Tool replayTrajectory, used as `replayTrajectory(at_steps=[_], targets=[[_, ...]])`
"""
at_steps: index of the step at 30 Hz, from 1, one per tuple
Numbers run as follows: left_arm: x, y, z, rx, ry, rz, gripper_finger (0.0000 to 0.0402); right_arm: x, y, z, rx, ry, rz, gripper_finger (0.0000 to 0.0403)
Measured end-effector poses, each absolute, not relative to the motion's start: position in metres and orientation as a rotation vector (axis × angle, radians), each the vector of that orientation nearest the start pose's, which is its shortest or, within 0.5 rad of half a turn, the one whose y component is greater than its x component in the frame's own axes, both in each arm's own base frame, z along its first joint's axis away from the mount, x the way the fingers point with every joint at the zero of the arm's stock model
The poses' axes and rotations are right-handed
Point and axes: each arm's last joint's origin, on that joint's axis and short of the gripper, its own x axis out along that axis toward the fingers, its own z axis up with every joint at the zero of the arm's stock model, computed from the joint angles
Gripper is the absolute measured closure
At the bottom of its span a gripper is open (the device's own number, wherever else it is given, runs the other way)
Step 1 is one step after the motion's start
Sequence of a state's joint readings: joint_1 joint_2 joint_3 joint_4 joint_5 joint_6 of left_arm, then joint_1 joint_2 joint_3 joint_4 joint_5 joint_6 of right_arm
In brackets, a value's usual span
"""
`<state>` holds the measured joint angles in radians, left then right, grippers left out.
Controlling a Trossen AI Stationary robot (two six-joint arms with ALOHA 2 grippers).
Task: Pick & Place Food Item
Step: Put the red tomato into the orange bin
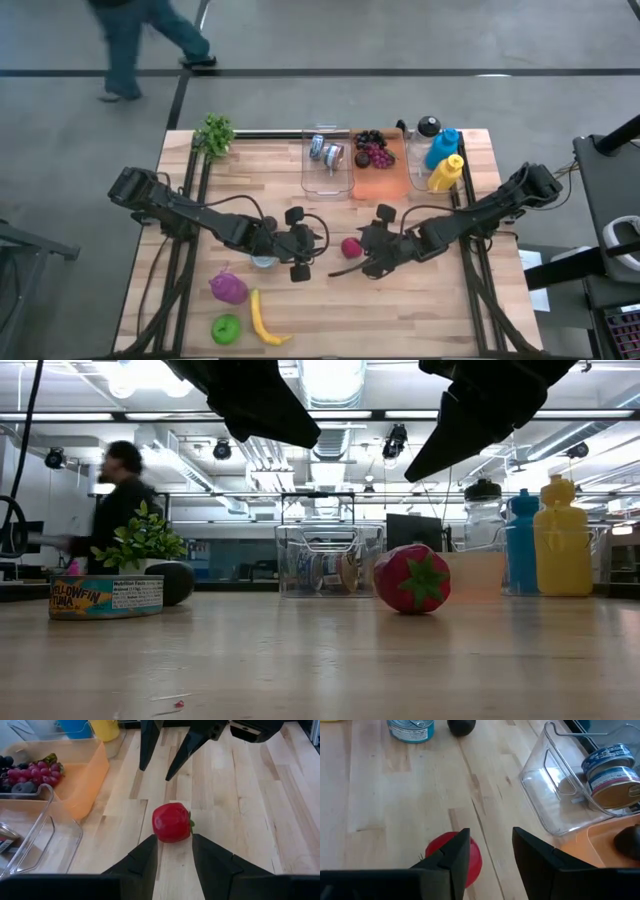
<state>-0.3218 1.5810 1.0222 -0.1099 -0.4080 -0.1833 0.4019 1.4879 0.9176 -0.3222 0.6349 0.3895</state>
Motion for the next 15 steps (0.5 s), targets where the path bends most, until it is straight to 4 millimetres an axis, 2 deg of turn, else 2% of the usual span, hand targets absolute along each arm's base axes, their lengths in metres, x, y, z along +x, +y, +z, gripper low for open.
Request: replayTrajectory(at_steps=[15], targets=[[0.3227, -0.0952, 0.23, 0.061, 0.613, 0.14, 0.0278, 0.277, 0.0993, 0.2135, -0.07, 0.719, -0.355, 0.0234]])
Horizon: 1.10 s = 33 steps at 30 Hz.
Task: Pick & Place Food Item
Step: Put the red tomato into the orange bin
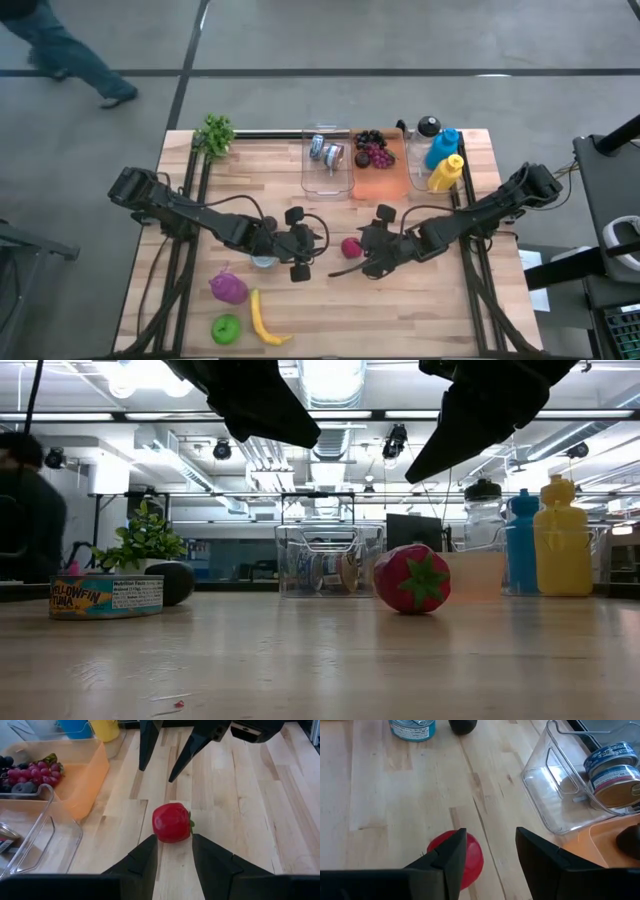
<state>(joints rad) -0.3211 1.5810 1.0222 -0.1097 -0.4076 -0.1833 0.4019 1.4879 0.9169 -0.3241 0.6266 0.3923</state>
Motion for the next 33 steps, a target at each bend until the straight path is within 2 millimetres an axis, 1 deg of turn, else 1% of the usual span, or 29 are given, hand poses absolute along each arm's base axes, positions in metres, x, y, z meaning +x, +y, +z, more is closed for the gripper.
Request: replayTrajectory(at_steps=[10, 17, 28, 33], targets=[[0.3227, -0.0952, 0.23, 0.061, 0.613, 0.14, 0.0278, 0.2769, 0.0995, 0.2131, -0.07, 0.724, -0.345, 0.0245], [0.3227, -0.0953, 0.23, 0.061, 0.613, 0.14, 0.0278, 0.2769, 0.102, 0.212, -0.031, 0.761, -0.262, 0.0257], [0.3227, -0.0953, 0.23, 0.061, 0.613, 0.14, 0.0277, 0.2769, 0.1019, 0.212, -0.028, 0.761, -0.262, 0.0271], [0.3226, -0.0955, 0.23, 0.061, 0.613, 0.139, 0.0277, 0.277, 0.102, 0.2121, -0.027, 0.759, -0.263, 0.0267]])
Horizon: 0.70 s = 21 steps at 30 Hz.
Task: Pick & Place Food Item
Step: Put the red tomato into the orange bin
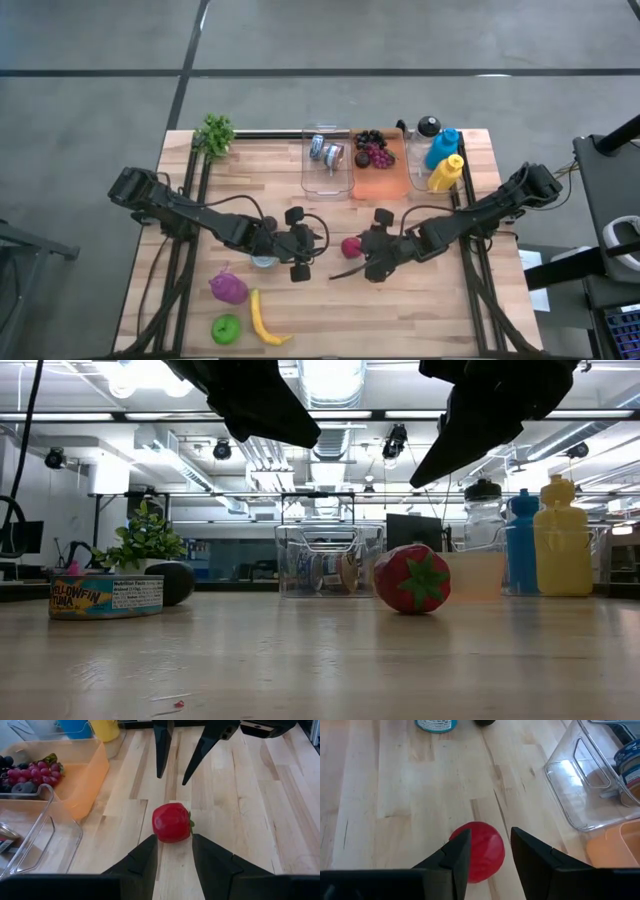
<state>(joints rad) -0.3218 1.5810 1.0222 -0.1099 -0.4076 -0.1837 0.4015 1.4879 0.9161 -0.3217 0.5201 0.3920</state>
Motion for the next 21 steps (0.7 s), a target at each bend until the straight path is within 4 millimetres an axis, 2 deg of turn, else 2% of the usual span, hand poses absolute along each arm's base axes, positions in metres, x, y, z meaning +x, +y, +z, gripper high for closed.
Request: replayTrajectory(at_steps=[10, 21], targets=[[0.3226, -0.0955, 0.23, 0.061, 0.613, 0.139, 0.0277, 0.2777, 0.1023, 0.2121, -0.026, 0.754, -0.258, 0.0221], [0.3226, -0.0955, 0.23, 0.061, 0.613, 0.139, 0.0277, 0.2778, 0.1032, 0.211, -0.057, 0.766, -0.212, 0.0133]])
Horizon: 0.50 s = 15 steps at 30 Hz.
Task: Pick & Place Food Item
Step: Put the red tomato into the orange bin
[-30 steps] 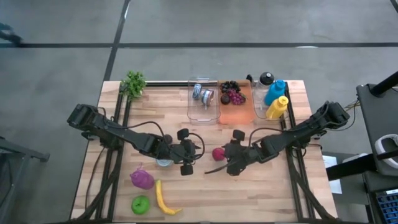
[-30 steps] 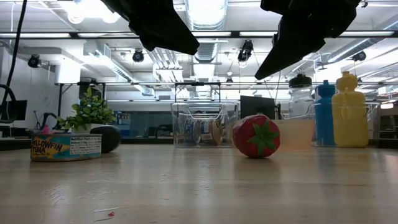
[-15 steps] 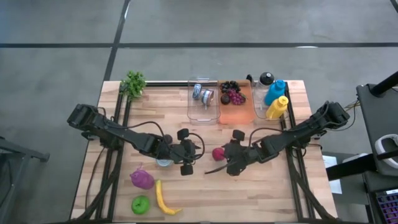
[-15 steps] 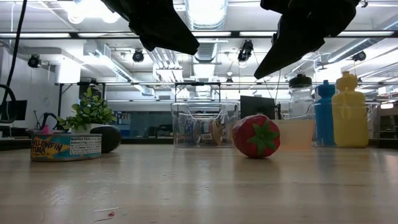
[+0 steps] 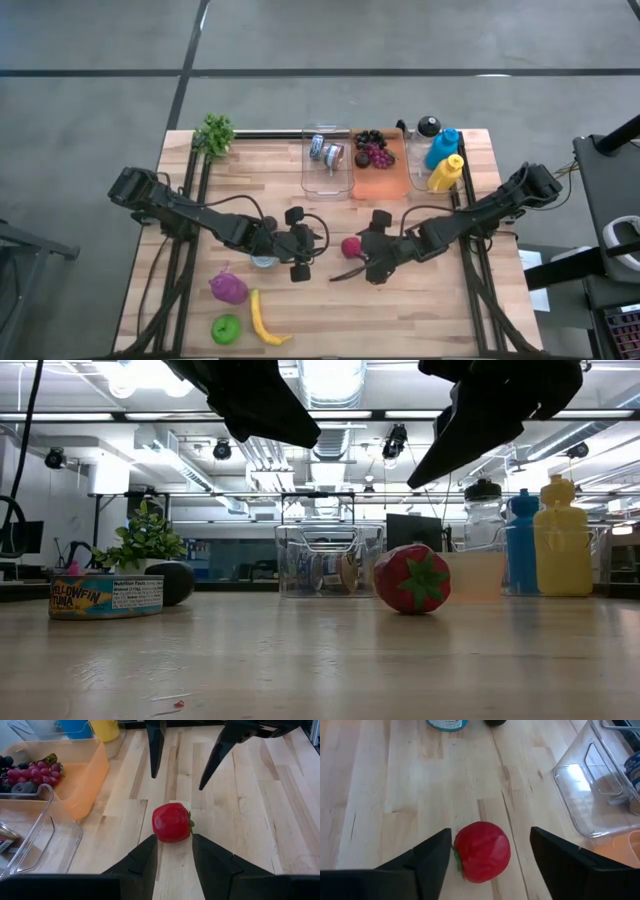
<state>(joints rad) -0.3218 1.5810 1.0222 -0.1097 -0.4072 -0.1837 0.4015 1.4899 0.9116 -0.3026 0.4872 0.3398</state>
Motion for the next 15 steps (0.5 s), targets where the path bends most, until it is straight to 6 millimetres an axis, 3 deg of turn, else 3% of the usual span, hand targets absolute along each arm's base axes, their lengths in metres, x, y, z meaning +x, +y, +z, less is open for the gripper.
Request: replayTrajectory(at_steps=[15], targets=[[0.3226, -0.0955, 0.23, 0.061, 0.613, 0.139, 0.0277, 0.2758, 0.1037, 0.2062, -0.049, 0.792, -0.167, 0.0032]])
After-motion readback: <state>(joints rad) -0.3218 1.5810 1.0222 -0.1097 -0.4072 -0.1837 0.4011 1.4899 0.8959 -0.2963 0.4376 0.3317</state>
